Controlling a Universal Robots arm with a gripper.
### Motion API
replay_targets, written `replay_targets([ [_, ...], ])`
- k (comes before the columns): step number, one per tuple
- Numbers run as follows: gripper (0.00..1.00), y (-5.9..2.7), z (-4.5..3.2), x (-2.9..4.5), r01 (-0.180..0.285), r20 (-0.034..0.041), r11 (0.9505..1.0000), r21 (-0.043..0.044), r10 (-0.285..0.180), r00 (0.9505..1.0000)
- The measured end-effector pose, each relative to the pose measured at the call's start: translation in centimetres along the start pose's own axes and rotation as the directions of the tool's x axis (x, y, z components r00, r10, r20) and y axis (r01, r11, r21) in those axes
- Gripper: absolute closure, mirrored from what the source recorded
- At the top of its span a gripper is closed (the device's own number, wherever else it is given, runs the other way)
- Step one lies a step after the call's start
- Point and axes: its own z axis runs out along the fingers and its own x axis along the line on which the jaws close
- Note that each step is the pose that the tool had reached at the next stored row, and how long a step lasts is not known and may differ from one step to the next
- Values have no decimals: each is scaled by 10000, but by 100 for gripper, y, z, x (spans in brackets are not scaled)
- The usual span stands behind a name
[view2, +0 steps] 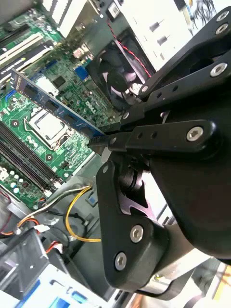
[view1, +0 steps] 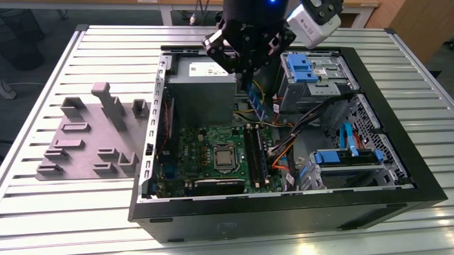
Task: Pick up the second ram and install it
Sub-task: 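Insert the second ram into the second slot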
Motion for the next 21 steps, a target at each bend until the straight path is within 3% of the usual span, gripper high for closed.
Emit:
replay_targets([
  [4,86,0,30,0,-724,6,9974,2,724,9974],
  [8,86,-1,64,0,-1401,11,9901,5,1401,9901],
  [15,86,-25,145,-102,-1602,13,9871,6,1601,9871],
  [21,86,-30,216,-127,-2197,18,9756,8,2196,9756],
])
